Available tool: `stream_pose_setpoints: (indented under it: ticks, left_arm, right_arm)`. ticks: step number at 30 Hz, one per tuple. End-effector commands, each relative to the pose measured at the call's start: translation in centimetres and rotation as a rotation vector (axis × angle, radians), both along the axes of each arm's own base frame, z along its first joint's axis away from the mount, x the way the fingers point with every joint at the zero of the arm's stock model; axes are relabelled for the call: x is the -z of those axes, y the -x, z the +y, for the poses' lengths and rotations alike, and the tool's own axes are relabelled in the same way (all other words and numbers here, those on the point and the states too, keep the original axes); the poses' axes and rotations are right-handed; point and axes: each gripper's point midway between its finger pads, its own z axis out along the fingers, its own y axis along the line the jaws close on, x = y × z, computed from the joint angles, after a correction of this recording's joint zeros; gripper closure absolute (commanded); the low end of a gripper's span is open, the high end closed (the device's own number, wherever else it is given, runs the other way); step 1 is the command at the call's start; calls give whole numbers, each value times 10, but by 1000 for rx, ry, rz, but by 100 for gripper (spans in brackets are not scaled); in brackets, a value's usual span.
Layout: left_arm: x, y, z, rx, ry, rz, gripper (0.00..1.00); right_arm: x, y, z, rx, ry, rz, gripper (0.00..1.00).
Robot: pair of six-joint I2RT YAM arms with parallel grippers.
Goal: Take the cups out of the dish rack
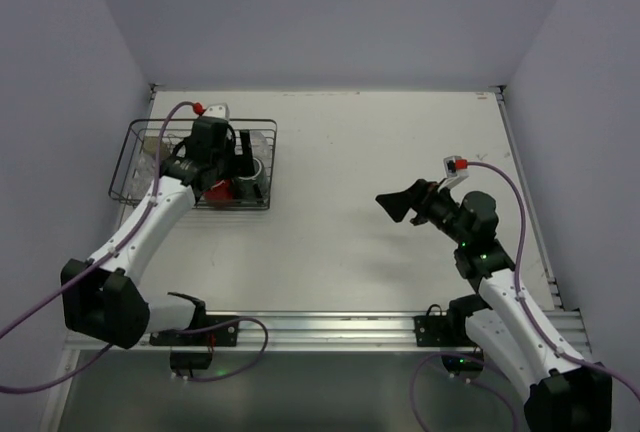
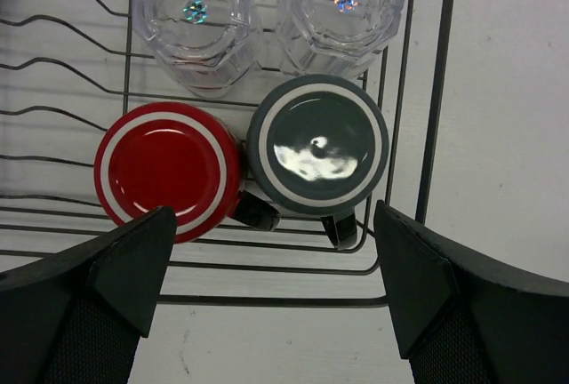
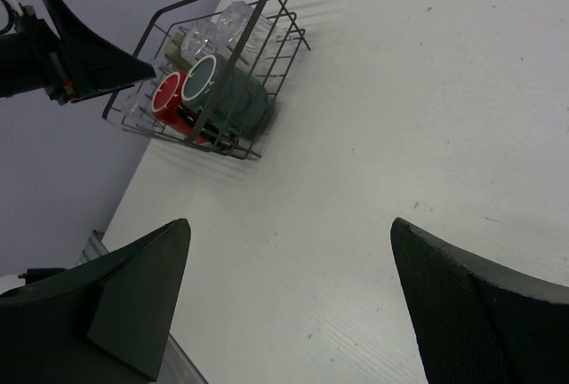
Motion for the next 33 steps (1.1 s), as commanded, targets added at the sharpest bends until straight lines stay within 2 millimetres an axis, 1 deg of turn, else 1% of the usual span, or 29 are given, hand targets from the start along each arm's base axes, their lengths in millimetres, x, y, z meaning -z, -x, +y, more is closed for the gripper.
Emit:
stream_pose_setpoints:
  ticks: [1,3,4,5,6,8,9,10,13,16,21,23,28,33]
  left_arm:
    - [-13,-25,-5,-22,-42,-60,0]
    - [-7,-31,-13,0,-53,-42,0]
    - [-6,-32,-19,12,-62,-43,0]
    - [-6,-35,-21,15,-71,-43,0]
    - [0,-37,-26,27,-79,-27,0]
    - [-3,-42,-29,33,-92,-33,0]
    - [1,-43,-33,43,-103,-23,0]
    - [-1,-46,-36,48,-106,-29,0]
    - [8,-49,-35,43,-150,-9,0]
    - [17,-53,-30,21,-188,10,0]
    - [23,-61,-21,-12,-249,18,0]
    - [25,-62,-23,-6,-252,25,0]
    - [43,-62,-29,14,-239,63,0]
    - [51,-62,-30,13,-236,81,0]
  right_arm:
    - [-8,-3,2,-7,11,-44,4]
    - [-8,-3,3,-9,12,-43,4]
    - [-8,-3,3,-10,12,-43,4]
    - [-8,-3,4,-12,12,-43,4]
    - [-7,-2,5,-15,12,-41,4]
    - [-6,-2,6,-20,14,-39,4]
    - [-7,-2,7,-21,14,-39,4]
    - [-6,-3,6,-20,15,-37,4]
    - [-7,-2,8,-25,17,-39,4]
    - [-6,-1,9,-32,20,-38,4]
    - [-5,1,14,-59,21,-32,4]
    - [-5,1,16,-66,25,-29,3]
    - [-6,2,17,-71,25,-33,2]
    - [-5,2,18,-73,29,-30,1]
